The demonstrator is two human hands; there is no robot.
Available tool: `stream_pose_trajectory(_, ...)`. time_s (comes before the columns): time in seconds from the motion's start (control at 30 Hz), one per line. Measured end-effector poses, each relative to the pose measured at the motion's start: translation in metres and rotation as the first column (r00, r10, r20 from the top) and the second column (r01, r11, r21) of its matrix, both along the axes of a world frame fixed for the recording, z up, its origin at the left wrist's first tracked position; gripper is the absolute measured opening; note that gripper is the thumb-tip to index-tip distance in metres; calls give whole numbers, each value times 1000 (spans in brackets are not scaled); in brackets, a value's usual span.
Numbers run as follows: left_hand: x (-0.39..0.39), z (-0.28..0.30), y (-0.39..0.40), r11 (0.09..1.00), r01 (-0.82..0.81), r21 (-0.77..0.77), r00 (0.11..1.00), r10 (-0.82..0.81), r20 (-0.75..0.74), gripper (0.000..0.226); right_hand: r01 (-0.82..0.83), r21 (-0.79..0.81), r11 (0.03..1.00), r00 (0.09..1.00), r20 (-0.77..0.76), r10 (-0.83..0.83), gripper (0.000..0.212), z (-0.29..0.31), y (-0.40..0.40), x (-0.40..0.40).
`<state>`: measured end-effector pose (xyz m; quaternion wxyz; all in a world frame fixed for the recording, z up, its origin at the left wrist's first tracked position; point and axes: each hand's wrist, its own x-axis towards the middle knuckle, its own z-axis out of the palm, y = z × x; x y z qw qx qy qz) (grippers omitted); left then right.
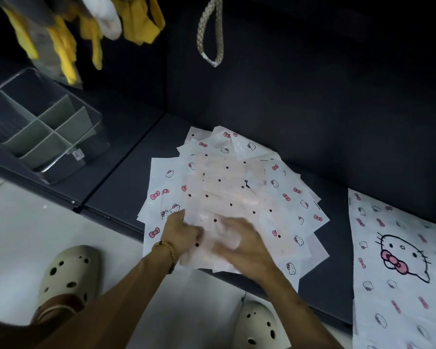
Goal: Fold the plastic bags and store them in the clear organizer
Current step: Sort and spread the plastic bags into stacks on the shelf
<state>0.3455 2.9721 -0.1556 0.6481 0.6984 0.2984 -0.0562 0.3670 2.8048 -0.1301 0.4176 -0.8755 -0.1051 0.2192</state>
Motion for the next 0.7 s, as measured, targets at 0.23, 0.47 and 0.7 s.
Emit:
stream_pose_trajectory(0.23, -18, -1, -1, 970, 26, -242, 998, -13, 54, 19, 752, -6, 659, 614, -358, -703, 85, -10, -15, 27)
stream_pose_trajectory(0.47, -12, 8, -6, 978, -50, -204, 998, 57, 31, 12, 643, 226, 732, 748, -393, -535, 11, -13, -42, 22)
stream_pose_trajectory(0.7, -14, 14, -6, 950, 190, -246, 979, -163, 125, 29, 299, 369, 880, 921, -354, -165, 20, 4, -22, 11)
